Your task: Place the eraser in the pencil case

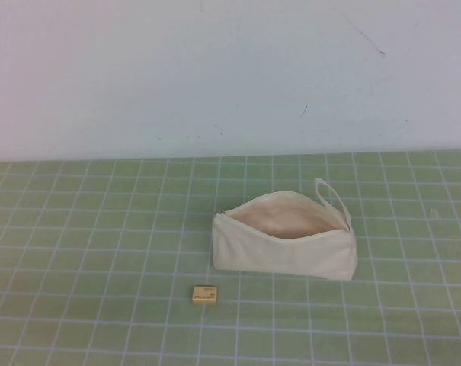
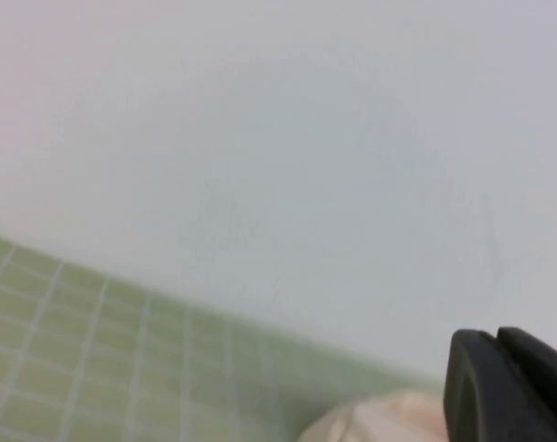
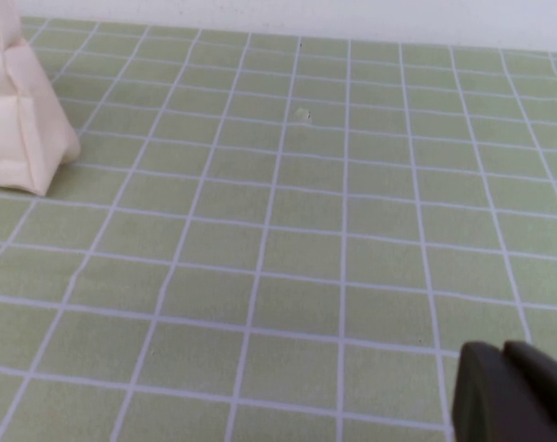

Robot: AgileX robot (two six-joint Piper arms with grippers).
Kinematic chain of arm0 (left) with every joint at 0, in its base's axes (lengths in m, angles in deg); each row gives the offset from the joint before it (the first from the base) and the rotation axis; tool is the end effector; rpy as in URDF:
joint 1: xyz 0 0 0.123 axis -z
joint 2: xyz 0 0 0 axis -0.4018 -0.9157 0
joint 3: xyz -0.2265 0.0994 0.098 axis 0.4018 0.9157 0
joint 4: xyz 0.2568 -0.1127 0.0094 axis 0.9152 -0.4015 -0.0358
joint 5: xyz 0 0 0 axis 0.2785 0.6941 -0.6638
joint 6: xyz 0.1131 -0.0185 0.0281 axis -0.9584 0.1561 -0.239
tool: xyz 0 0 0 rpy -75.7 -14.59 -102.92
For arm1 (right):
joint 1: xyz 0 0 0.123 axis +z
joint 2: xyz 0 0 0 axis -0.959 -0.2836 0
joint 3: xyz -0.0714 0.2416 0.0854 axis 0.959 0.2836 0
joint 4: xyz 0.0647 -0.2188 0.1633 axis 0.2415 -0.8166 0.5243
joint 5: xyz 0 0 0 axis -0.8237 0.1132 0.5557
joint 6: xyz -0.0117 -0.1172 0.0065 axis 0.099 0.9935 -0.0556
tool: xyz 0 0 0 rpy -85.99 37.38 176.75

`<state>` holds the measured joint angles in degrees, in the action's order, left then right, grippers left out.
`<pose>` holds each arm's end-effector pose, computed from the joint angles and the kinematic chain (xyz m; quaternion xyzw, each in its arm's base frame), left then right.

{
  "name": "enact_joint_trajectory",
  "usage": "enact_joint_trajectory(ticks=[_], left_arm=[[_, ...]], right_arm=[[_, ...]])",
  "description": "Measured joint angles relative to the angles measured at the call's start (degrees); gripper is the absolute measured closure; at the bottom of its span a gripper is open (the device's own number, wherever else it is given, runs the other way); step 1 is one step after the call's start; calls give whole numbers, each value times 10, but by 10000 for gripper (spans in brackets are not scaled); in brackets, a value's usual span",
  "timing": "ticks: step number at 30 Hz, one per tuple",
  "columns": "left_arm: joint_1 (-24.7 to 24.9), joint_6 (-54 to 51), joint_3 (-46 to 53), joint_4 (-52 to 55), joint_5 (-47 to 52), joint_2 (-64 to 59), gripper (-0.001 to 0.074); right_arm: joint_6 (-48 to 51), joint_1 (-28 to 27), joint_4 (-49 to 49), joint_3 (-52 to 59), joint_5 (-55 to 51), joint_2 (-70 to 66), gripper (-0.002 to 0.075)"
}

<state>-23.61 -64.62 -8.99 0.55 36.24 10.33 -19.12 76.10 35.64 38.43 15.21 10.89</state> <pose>0.1163 -0.0201 0.2887 -0.1539 0.6520 -0.2914 0.6828 0.1277 0.0022 0.1662 -0.0394 0.7971 -0.0217 0.6022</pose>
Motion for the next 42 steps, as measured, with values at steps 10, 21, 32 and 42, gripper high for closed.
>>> enact_joint_trajectory(ticks=[10, 21, 32, 42], left_arm=[[5, -125, -285, 167, 296, -335, 736], [197, -80, -454, 338, 384, -695, 736], [335, 82, -572, 456, 378, -948, 696], [333, 120, -611, 404, 340, -1040, 175]], right_arm=[[0, 0, 0, 0, 0, 0, 727], [0, 0, 0, 0, 0, 0, 727], [0, 0, 0, 0, 0, 0, 727], [0, 0, 0, 0, 0, 0, 727]])
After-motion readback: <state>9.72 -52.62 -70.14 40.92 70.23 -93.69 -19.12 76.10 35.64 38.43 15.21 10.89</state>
